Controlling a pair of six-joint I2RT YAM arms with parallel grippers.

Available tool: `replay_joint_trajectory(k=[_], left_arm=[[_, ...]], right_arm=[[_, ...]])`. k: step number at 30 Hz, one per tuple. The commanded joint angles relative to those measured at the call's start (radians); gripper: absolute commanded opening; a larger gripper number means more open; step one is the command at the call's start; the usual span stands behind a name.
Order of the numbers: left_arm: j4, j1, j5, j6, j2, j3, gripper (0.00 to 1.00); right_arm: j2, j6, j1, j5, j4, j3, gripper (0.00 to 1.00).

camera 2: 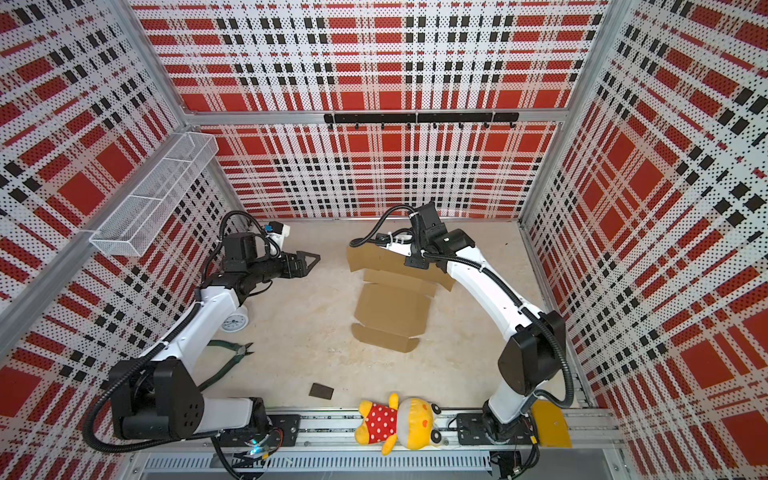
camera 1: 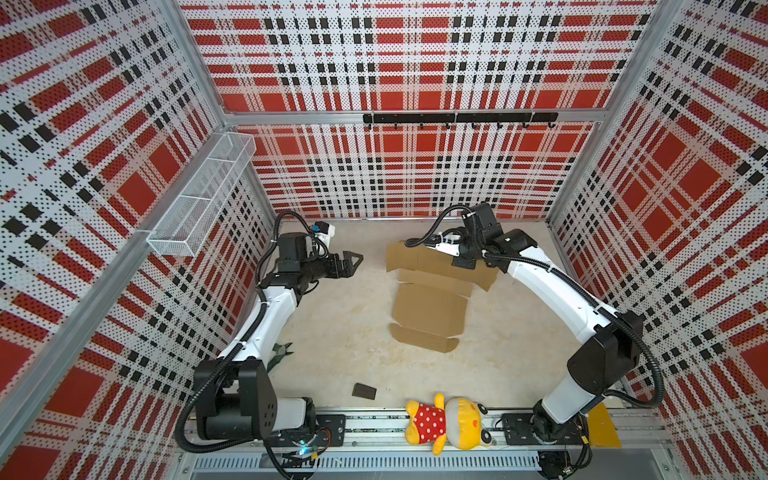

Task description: Fold the paper box

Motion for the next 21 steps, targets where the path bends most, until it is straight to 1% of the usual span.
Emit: replay_joint_trajectory(k=[1,10,16,21], left_arm=[[0.038,-0.014,0.023,0.03,0.003,-0.007,0.99],[0.085,-0.06,-0.007,0.044,0.026,-0.059,0.99],[0.202,-0.102,-0.034,-0.033,0.036,-0.142,0.99],[0.196,-0.133,-0.022,-0.035,0.058,-0.115,0.99]], right_arm=[[0.001,-0.063,0.003,0.013,0.073,-0.014,0.0],[-0.025,-0.055,0.005,-0.022,0.088,-0.047,0.0],[-0.048,-0.051,0.004,-0.031,0.107,-0.071,0.0],[-0.059,-0.044,0.007,-0.037,0.152,-0.149,0.0]])
